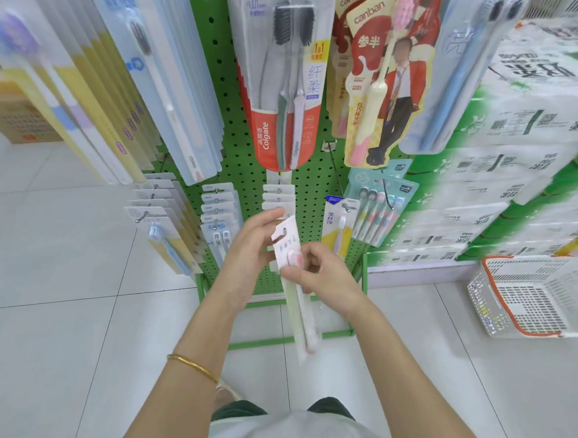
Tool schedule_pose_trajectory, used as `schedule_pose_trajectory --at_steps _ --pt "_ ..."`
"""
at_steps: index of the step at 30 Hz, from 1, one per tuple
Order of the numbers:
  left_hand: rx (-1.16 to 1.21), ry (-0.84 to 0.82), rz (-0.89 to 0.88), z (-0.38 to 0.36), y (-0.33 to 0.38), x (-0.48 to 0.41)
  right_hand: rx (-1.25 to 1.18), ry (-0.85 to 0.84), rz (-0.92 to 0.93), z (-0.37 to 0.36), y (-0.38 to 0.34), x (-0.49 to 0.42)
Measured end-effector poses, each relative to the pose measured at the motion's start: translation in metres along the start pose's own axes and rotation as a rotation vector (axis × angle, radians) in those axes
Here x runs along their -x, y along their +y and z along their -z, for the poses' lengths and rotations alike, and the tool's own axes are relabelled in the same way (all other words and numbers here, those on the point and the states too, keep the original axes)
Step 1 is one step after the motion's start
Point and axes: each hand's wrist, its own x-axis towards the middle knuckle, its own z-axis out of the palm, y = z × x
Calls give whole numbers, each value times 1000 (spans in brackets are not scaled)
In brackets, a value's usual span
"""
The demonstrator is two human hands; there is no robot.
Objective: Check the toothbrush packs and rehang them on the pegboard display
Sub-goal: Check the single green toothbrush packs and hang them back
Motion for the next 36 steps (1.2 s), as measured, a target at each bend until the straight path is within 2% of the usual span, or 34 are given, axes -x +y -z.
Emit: schedule_pose_trajectory --at_steps 4,7,14,23,31,36 --pt "-81 253 -49 5 -4 -4 277 280 -31 -16 -4 -16" --pt "-136 278 -69 10 -5 -5 403 359 -67 -23 -5 -25" --pt "-246 264 -91 12 -3 -6 517 446 -116 -38 -3 -43" --pt "-395 234 -129 13 -7 -12 549 467 -154 -52 2 -64" --pt "-520 189 -166 6 -14 -21 613 412 -175 -52 1 -72" --pt "-621 185 -204 0 -15 -24 663 376 -127 -39 0 -56"
